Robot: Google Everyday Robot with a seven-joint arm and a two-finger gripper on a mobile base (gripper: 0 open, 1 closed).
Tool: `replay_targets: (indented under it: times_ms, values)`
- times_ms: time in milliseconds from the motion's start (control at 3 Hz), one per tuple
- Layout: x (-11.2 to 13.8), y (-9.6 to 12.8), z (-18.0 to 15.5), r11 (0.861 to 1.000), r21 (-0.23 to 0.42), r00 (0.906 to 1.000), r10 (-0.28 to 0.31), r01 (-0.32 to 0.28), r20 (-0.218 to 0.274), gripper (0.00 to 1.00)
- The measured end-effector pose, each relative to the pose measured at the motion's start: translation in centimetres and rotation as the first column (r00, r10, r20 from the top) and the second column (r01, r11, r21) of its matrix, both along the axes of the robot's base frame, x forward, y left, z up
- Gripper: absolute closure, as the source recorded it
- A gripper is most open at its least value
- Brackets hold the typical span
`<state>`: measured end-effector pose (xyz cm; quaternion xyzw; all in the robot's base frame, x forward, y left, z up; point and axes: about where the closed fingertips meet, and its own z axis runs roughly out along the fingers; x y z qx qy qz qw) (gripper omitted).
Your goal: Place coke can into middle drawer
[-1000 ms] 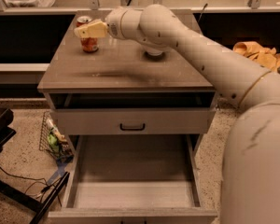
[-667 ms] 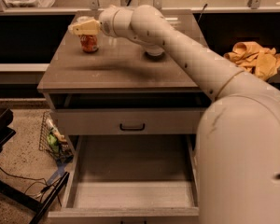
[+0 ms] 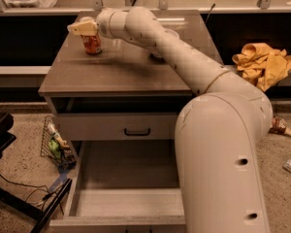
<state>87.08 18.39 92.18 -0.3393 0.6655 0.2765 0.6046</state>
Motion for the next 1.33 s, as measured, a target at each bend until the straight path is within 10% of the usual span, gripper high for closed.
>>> replay_targets:
  times_ms: [1333]
  values:
    - [-1.7,0.6,-5.9,0.998,-0.057,0.9968,-0.029,0.025,-0.074,0.93]
